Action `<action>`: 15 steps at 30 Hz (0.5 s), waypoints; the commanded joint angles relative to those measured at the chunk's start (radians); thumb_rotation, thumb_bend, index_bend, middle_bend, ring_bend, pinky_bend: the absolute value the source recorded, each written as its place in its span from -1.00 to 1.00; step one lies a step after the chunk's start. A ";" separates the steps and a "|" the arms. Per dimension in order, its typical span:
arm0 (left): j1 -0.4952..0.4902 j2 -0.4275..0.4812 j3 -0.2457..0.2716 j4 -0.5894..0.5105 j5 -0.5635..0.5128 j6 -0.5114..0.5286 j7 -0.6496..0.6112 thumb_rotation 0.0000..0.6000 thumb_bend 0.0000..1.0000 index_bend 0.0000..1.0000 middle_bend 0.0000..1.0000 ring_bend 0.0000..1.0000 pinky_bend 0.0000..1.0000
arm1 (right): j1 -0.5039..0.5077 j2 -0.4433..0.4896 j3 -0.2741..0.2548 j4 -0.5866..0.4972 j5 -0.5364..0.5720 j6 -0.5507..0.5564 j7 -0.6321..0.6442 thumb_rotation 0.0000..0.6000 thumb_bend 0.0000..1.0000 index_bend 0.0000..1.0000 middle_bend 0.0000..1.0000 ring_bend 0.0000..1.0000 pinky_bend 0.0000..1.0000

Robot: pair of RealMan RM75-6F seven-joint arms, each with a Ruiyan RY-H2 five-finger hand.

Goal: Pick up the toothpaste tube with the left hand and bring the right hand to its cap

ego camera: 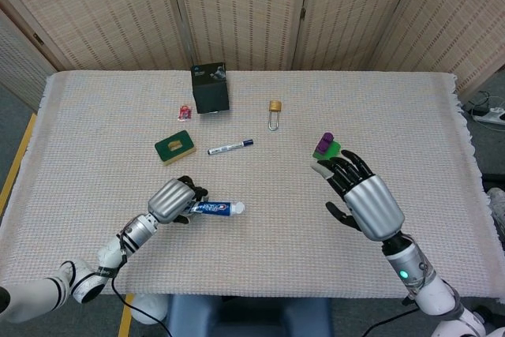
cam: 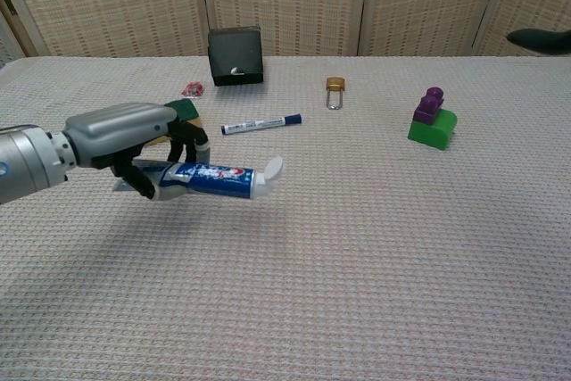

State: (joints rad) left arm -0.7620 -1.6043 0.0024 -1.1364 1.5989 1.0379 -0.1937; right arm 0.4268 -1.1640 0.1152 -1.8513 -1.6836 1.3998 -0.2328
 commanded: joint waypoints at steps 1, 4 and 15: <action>0.001 -0.020 0.006 0.021 -0.025 -0.041 0.056 1.00 0.09 -0.05 -0.05 -0.26 -0.48 | -0.009 0.006 -0.006 0.010 0.004 0.004 0.014 1.00 -0.30 -0.71 -0.53 -0.61 -0.73; 0.003 -0.022 -0.003 0.016 -0.063 -0.078 0.131 1.00 -0.04 -0.46 -0.43 -0.56 -0.61 | -0.021 0.011 -0.012 0.023 0.007 0.011 0.030 1.00 -0.30 -0.71 -0.53 -0.61 -0.73; 0.055 0.065 -0.059 -0.126 -0.182 -0.058 0.220 1.00 -0.12 -0.79 -0.70 -0.79 -0.78 | -0.063 0.042 -0.024 0.070 0.034 0.029 0.082 1.00 -0.30 -0.71 -0.52 -0.61 -0.73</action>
State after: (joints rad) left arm -0.7216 -1.5616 -0.0466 -1.2377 1.4380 0.9723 0.0160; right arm 0.3663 -1.1248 0.0931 -1.7842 -1.6523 1.4285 -0.1539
